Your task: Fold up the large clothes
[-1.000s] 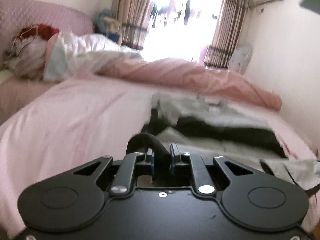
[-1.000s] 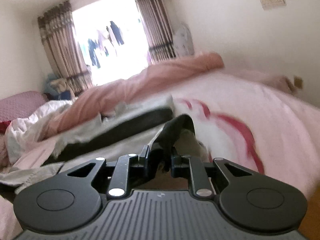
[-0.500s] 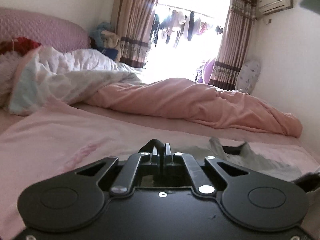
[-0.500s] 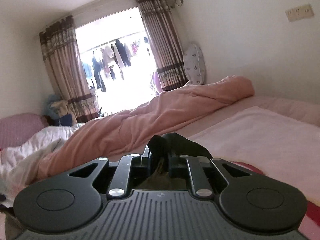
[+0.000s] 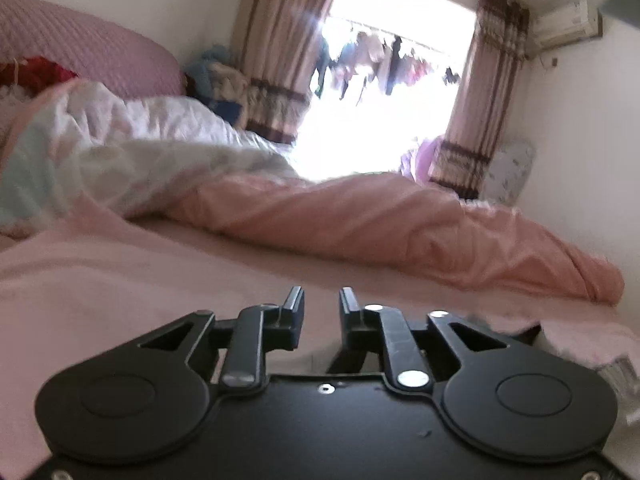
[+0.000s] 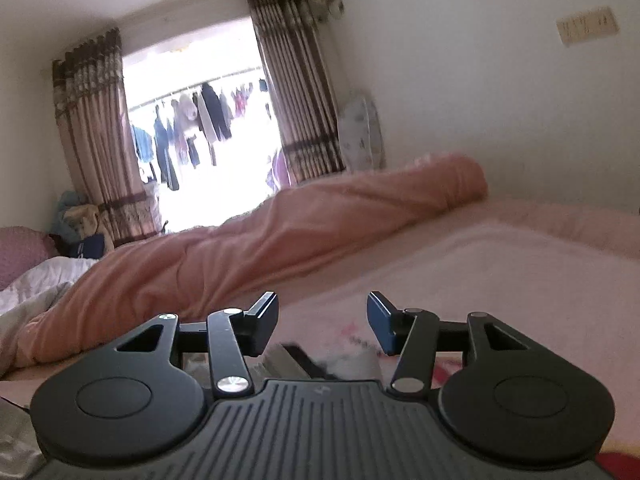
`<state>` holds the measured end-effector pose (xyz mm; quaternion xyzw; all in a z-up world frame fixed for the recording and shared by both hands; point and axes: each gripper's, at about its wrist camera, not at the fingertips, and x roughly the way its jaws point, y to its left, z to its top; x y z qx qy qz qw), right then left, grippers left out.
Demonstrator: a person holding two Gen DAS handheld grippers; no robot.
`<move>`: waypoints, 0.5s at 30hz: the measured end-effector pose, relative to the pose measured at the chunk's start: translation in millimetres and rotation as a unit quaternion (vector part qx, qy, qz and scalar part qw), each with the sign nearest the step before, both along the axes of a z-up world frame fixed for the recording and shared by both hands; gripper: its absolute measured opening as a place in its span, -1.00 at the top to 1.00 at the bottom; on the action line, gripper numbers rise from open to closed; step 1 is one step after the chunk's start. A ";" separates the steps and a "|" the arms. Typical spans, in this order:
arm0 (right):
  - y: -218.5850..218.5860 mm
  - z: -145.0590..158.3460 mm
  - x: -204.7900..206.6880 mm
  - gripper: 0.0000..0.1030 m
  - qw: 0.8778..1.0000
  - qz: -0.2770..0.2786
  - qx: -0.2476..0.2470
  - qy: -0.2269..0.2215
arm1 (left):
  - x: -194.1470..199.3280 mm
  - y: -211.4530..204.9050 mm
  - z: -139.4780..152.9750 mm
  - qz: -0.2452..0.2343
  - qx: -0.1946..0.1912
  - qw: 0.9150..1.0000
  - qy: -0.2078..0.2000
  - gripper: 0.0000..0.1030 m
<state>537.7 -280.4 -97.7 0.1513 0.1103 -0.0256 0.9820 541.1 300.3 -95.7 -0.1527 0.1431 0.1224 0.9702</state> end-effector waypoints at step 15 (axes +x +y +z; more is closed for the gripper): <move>60.2 -29.1 42.9 1.00 0.979 0.100 -0.124 0.126 | 64.3 -55.0 -61.4 -0.022 0.077 0.991 0.104 0.70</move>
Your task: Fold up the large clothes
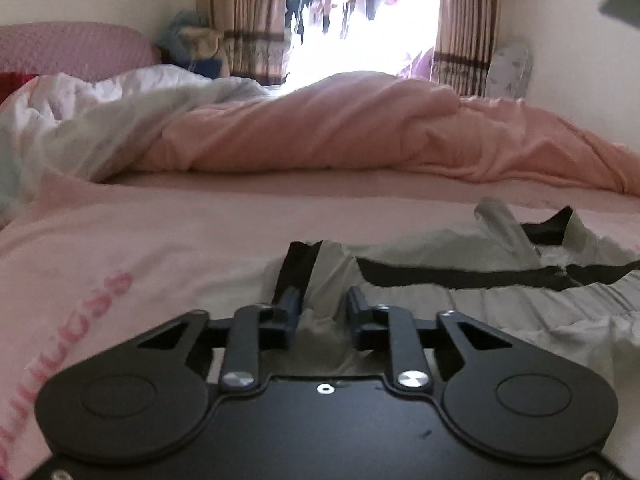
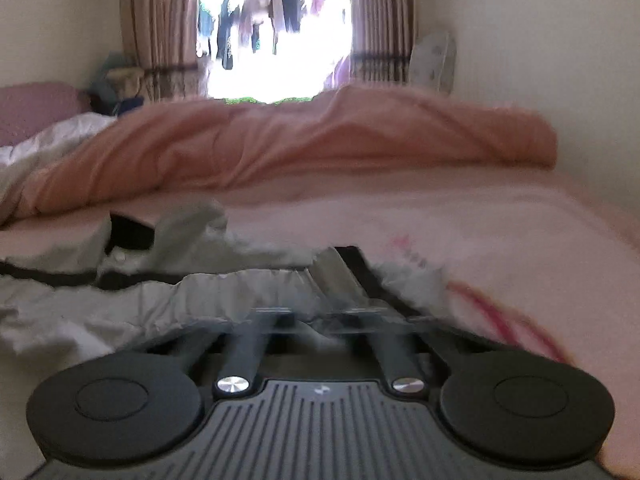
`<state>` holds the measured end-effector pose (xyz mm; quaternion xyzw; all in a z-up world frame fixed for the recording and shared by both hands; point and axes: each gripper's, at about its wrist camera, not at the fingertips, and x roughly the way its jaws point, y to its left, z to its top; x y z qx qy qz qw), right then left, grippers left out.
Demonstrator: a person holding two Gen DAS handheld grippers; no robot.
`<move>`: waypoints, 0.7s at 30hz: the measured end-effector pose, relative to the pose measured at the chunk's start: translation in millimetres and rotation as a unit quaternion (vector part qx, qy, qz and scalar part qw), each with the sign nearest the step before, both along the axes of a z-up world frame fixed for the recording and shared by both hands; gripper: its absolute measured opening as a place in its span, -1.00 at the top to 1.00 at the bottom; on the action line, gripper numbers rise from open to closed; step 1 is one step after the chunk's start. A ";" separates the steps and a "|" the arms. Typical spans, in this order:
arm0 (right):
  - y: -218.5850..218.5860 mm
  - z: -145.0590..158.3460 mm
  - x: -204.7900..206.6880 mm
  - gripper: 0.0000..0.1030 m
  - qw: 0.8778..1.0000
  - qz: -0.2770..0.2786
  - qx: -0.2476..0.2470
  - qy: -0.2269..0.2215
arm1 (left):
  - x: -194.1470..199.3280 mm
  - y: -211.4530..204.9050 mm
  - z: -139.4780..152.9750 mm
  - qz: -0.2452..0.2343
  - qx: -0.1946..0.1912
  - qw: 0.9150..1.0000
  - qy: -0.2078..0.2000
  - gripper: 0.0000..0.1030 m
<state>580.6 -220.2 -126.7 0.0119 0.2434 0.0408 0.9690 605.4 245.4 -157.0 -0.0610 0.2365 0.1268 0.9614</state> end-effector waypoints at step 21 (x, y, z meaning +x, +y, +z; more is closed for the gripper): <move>3.7 -4.6 7.3 0.35 0.999 0.015 -0.015 0.026 | -21.0 0.3 14.4 0.012 0.010 0.996 -0.090 0.82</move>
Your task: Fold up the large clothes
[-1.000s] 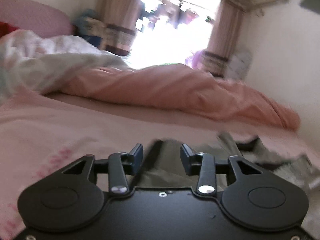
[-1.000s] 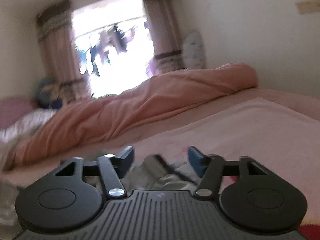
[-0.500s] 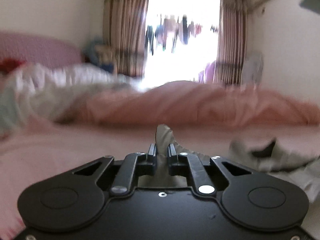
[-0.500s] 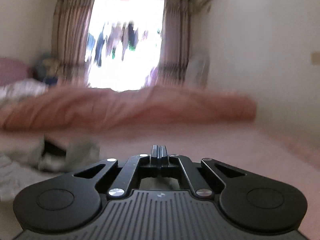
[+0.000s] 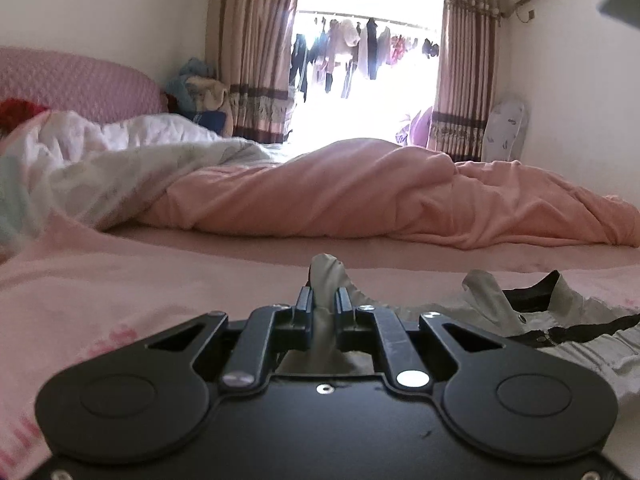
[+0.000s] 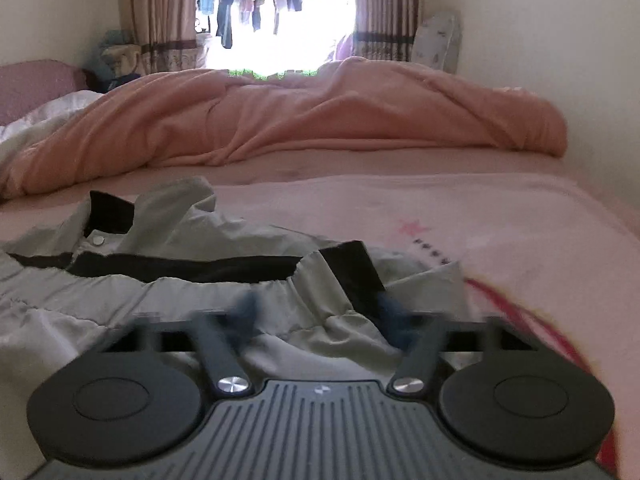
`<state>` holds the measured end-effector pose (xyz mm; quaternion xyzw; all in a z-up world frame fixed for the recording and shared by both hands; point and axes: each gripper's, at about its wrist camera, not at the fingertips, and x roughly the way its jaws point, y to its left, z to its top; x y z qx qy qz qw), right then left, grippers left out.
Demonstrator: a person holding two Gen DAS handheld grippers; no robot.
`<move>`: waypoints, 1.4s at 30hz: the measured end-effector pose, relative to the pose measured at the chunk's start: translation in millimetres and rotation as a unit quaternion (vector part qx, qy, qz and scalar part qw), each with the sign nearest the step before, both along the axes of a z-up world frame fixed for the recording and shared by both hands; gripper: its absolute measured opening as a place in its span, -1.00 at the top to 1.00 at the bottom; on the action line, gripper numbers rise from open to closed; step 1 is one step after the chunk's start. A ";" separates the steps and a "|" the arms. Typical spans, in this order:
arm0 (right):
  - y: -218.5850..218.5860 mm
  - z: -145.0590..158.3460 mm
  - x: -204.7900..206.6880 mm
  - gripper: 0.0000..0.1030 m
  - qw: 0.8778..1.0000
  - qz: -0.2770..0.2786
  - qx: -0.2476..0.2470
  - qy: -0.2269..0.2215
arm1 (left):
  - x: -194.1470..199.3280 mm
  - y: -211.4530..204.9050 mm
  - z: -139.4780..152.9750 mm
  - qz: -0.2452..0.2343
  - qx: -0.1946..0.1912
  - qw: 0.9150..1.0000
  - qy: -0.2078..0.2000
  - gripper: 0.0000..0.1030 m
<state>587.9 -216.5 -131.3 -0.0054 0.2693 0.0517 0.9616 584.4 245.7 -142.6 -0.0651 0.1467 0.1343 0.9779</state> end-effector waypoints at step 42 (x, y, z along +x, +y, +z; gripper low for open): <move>95.8 -0.6 -89.7 0.90 0.993 0.058 0.104 -0.001 | -1.0 -112.8 -31.2 -0.058 0.042 0.992 0.105 -0.93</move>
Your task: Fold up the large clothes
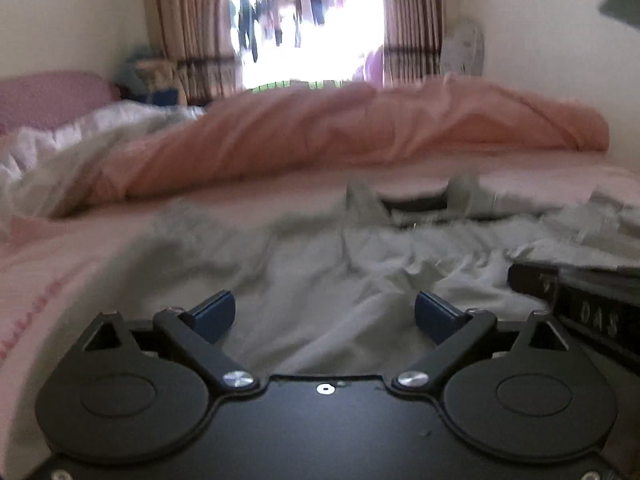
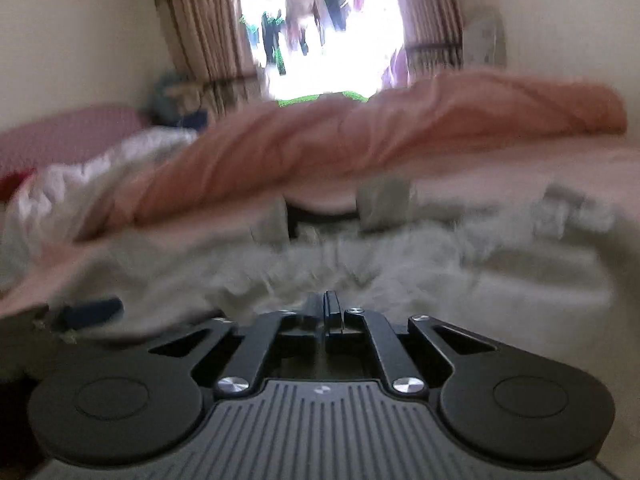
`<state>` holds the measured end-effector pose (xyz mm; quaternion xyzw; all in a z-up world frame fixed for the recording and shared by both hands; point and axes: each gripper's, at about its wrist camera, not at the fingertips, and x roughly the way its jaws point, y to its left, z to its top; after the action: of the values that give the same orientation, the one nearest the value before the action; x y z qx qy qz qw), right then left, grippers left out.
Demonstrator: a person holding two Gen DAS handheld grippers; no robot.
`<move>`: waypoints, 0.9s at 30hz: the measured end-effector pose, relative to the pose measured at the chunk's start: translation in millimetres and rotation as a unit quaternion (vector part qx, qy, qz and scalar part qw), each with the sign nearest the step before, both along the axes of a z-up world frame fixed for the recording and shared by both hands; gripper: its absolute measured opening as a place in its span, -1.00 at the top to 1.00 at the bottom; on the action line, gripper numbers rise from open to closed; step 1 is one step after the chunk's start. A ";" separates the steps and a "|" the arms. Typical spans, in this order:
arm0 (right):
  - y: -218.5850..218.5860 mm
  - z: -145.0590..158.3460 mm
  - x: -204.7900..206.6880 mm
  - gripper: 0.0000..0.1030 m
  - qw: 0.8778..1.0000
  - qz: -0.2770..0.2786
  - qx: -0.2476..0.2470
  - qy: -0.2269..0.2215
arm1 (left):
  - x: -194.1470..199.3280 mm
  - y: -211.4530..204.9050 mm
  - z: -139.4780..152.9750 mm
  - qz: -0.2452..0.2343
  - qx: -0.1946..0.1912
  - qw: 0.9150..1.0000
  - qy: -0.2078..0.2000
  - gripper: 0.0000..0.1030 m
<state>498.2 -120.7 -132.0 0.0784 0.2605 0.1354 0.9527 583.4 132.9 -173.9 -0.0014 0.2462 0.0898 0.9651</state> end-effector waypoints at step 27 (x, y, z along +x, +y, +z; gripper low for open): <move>-131.3 -6.3 27.2 0.83 0.969 -0.219 -0.112 0.001 | 0.5 123.7 8.4 0.135 -0.043 0.990 0.009 -1.00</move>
<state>525.4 -252.0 -138.3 0.0265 0.2510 -0.1064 0.9618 583.9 256.6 -165.5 -0.0752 0.2563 0.2084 0.9409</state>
